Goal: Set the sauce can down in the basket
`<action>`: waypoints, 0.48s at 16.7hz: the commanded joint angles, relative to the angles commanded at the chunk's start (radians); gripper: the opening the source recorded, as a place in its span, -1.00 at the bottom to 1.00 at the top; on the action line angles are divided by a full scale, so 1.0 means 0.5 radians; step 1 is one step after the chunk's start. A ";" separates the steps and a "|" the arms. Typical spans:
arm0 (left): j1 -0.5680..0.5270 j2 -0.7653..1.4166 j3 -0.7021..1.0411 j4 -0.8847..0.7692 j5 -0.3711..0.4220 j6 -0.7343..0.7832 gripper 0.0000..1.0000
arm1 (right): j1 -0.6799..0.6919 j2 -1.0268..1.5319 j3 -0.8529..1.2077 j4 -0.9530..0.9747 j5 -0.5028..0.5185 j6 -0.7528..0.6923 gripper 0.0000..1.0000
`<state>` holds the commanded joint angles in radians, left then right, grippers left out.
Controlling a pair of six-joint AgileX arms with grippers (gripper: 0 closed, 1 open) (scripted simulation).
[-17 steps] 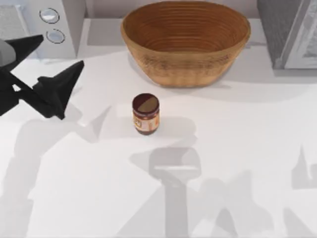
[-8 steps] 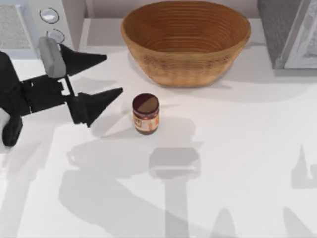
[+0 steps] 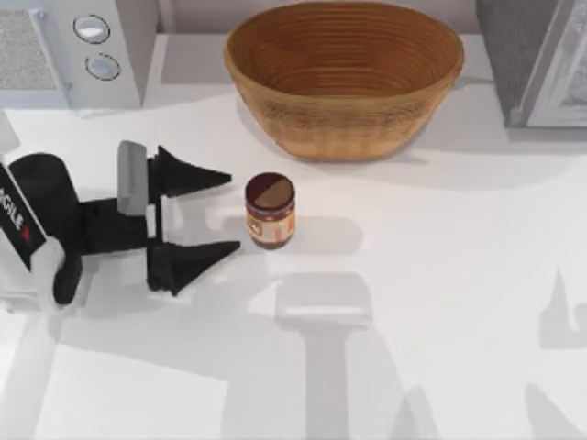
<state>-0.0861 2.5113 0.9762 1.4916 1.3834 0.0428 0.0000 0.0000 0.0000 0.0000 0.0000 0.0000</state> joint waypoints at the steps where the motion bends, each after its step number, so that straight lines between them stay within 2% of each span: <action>1: -0.001 0.025 0.011 0.016 0.013 0.001 1.00 | 0.000 0.000 0.000 0.000 0.000 0.000 1.00; 8: -0.019 0.028 0.022 0.010 -0.008 -0.003 1.00 | 0.000 0.000 0.000 0.000 0.000 0.000 1.00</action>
<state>-0.0954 2.5252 0.9871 1.4964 1.3793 0.0415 0.0000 0.0000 0.0000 0.0000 0.0000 0.0000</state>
